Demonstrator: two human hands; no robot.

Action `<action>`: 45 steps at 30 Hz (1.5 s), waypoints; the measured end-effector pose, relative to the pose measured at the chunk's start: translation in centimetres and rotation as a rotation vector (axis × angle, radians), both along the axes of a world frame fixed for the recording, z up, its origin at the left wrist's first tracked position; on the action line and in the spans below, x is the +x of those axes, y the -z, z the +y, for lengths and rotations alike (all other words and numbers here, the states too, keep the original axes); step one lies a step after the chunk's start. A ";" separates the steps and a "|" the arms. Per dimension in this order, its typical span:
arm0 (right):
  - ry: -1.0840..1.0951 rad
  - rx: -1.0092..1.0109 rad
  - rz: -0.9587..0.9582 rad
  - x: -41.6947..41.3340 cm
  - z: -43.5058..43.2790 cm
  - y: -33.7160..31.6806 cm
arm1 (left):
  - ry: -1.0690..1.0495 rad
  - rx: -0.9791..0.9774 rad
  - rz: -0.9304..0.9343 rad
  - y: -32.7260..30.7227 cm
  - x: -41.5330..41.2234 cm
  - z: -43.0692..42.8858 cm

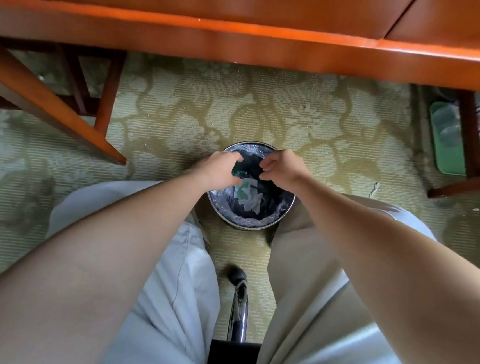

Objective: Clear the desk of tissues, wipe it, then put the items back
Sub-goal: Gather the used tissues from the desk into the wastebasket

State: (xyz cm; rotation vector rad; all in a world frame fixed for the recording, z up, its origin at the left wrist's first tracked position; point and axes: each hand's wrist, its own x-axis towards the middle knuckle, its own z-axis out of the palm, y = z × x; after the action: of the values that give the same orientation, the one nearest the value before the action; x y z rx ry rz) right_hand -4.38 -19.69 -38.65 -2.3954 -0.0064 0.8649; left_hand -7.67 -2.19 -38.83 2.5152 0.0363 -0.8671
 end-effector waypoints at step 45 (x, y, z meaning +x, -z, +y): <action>-0.230 0.012 -0.752 10.0 12.5 -37.0 | -0.318 0.300 -0.721 -37.1 7.6 19.3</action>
State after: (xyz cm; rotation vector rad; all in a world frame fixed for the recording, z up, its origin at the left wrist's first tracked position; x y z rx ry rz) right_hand 5.63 -7.15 -1.65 -2.5949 -0.5821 0.0087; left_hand -0.03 17.13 -1.71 2.8396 0.3374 0.2066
